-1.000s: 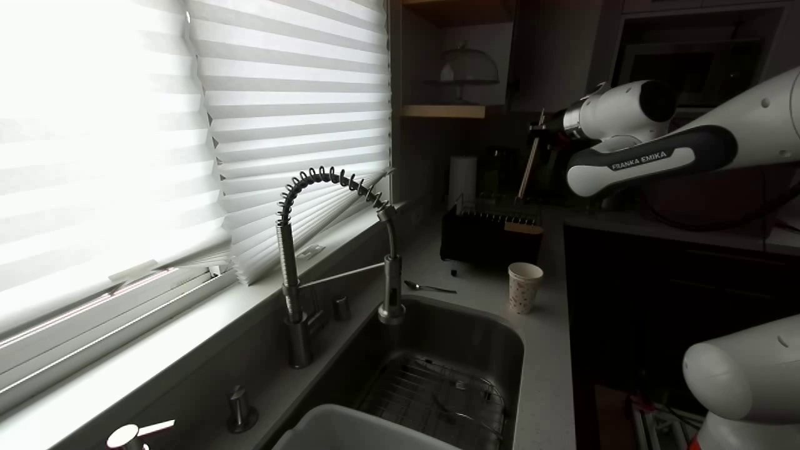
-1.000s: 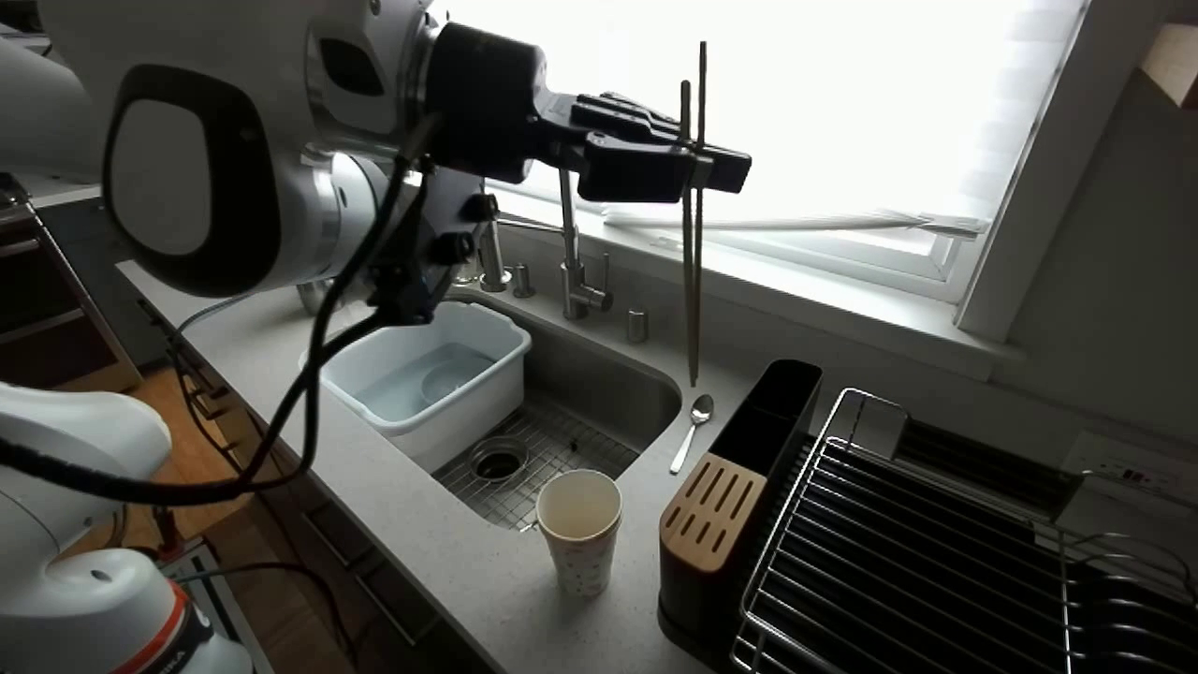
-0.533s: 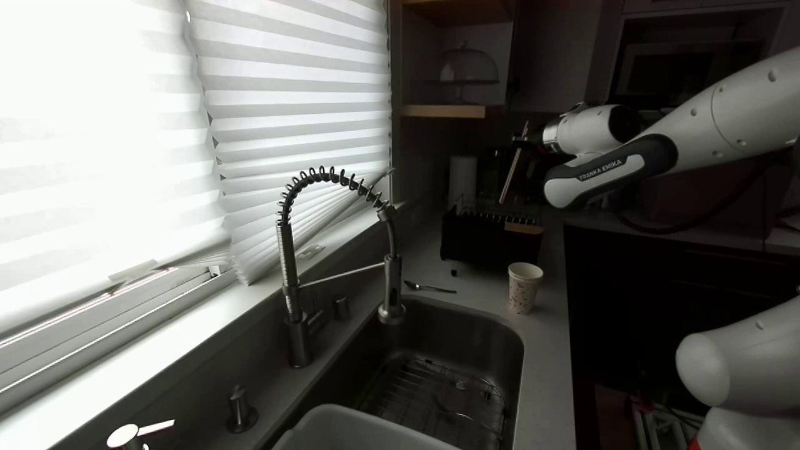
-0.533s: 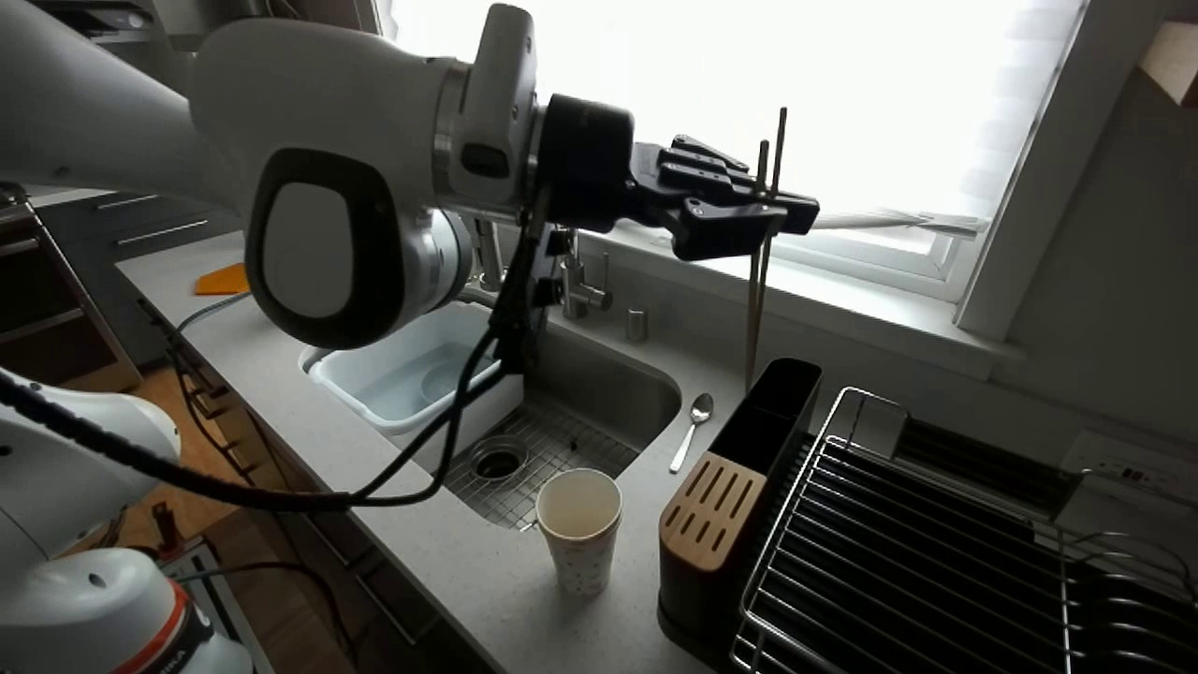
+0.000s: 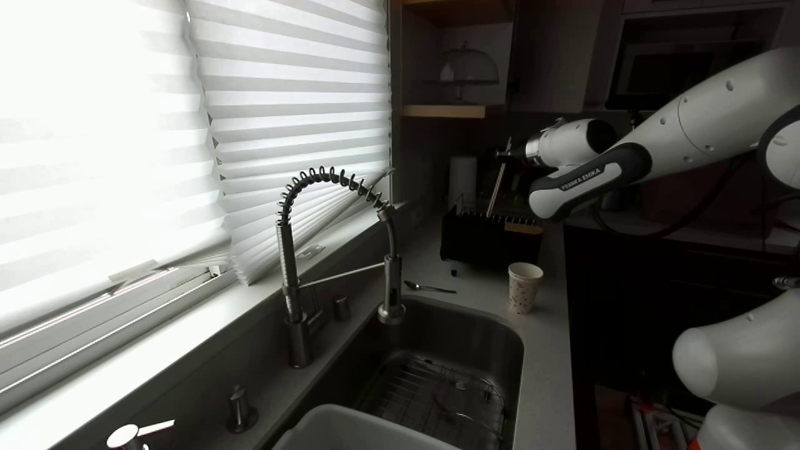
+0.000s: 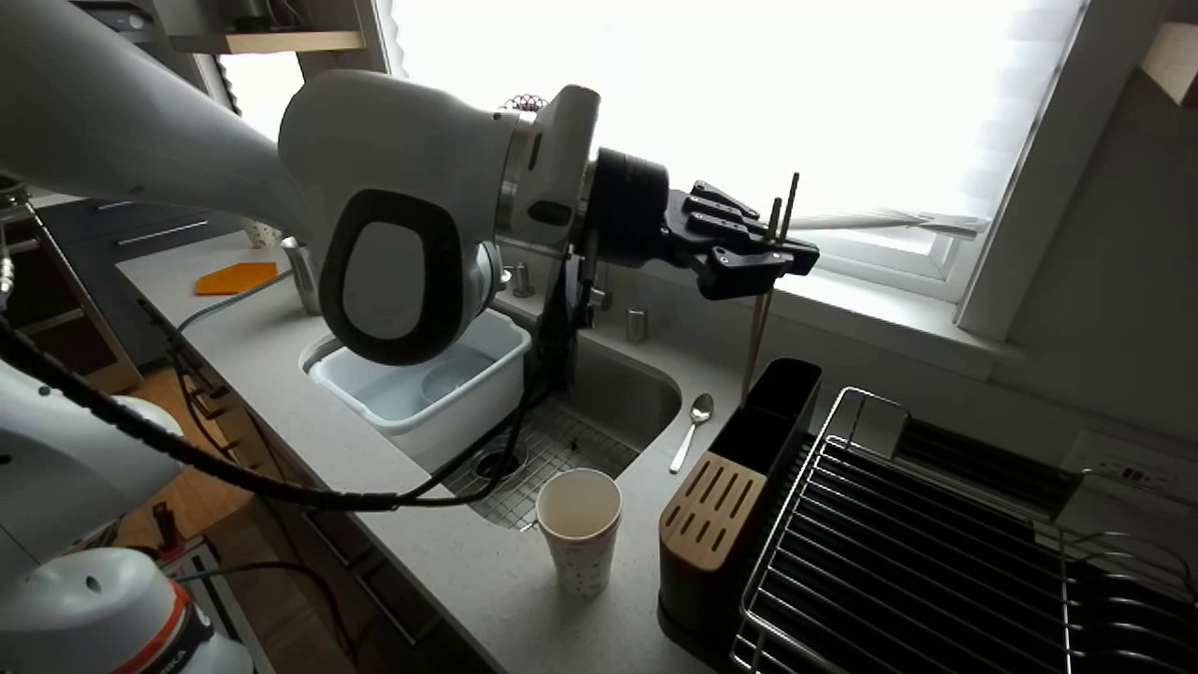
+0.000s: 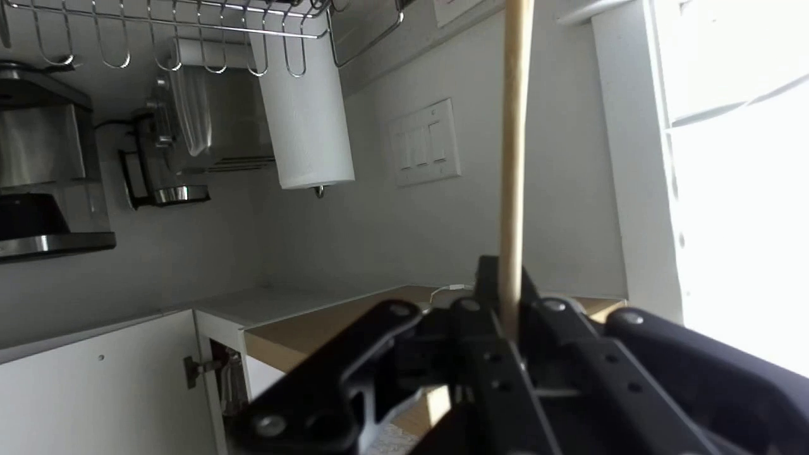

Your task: Pick up the styrofoam cup with straws and stack it in the empty styrofoam cup, remove the straws styrofoam cup and place it in the dishes drying rack

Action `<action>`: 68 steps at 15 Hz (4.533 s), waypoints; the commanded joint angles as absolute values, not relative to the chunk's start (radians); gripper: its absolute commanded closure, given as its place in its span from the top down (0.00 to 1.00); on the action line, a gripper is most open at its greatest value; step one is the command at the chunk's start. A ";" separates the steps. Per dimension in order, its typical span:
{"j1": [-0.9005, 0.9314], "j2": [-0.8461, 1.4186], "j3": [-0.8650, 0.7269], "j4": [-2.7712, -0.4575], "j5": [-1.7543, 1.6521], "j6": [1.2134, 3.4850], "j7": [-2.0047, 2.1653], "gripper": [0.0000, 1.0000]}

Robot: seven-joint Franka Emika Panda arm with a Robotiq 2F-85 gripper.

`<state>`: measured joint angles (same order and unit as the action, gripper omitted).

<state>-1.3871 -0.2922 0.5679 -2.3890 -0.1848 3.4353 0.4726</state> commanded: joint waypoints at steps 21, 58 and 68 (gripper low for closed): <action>-1.804 -0.269 0.974 -2.388 -0.167 3.441 0.464 0.56; -0.690 -0.559 -0.041 -2.179 -0.242 2.200 0.291 1.00; -0.623 -0.581 -0.075 -2.166 -0.300 2.204 0.327 1.00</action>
